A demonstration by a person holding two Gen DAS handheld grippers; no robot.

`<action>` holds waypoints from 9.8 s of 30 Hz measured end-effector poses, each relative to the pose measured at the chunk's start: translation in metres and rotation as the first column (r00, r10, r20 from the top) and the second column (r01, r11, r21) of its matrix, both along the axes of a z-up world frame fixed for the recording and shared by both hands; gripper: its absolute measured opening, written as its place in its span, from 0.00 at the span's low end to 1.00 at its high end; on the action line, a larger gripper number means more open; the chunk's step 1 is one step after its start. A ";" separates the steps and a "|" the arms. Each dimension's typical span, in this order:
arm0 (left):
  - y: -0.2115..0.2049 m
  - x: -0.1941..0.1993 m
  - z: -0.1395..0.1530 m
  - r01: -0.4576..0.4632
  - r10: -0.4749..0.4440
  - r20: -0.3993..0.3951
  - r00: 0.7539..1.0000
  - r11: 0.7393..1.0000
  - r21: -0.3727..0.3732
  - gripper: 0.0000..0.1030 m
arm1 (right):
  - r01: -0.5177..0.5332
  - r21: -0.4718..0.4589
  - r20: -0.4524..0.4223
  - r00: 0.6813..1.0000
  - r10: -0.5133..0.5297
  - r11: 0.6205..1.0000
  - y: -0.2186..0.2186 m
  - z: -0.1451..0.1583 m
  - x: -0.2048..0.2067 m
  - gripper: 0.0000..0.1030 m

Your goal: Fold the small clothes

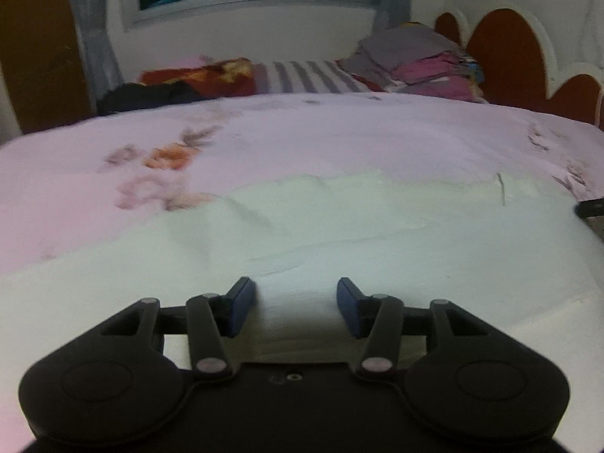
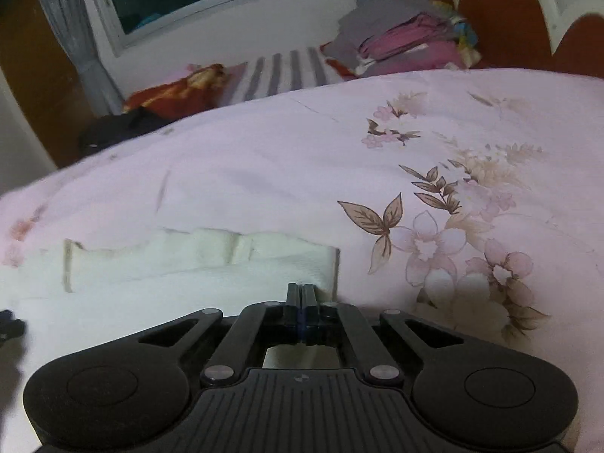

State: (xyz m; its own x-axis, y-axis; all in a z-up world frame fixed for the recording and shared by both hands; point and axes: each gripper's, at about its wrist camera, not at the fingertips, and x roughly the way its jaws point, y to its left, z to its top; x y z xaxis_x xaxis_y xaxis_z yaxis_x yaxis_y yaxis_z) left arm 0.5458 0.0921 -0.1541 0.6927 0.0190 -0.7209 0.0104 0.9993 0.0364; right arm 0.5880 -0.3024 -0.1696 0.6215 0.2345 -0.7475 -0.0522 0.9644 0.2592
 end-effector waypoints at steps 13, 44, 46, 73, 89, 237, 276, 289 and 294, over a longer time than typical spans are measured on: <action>-0.040 -0.050 0.005 0.098 -0.098 0.051 0.994 0.995 0.010 0.50 | -0.061 -0.057 0.024 0.998 0.062 0.997 0.016 0.024 -0.106 0.00; 0.187 -0.144 0.014 -0.462 0.464 -0.009 0.886 0.880 -0.114 0.59 | 0.066 0.023 0.130 0.989 -0.068 0.998 0.076 0.036 -0.124 0.58; 0.197 -0.149 0.016 -0.478 0.481 -0.001 0.877 0.870 -0.121 0.59 | 0.054 0.020 0.123 0.991 -0.056 0.998 0.083 0.038 -0.121 0.58; 0.376 -0.175 -0.024 -0.597 0.786 -0.113 0.607 0.358 -0.718 0.08 | 0.127 0.002 0.106 0.986 -0.127 0.992 0.109 0.053 -0.118 0.58; 0.178 -0.052 0.048 -0.227 0.335 0.088 0.938 0.785 -0.576 0.03 | 0.168 0.033 0.114 0.979 -0.171 0.985 0.071 0.056 -0.126 0.58; 0.004 0.026 0.001 0.241 -0.239 0.029 0.971 0.965 -0.105 0.64 | 0.075 0.078 0.077 0.994 -0.081 0.994 0.104 0.018 -0.049 0.04; -0.008 -0.024 -0.021 0.221 -0.223 -0.005 0.975 0.972 -0.084 0.65 | 0.055 -0.074 -0.010 0.998 -0.056 0.996 0.080 -0.001 -0.084 0.05; -0.004 -0.044 -0.012 0.230 -0.230 0.013 0.973 0.970 -0.075 0.64 | 0.088 -0.069 0.042 0.996 -0.085 0.994 0.075 0.015 -0.097 0.44; 0.011 -0.062 -0.010 0.200 -0.200 0.010 0.980 0.976 -0.084 0.64 | 0.121 0.010 0.056 0.991 -0.122 0.993 0.064 0.030 -0.124 0.44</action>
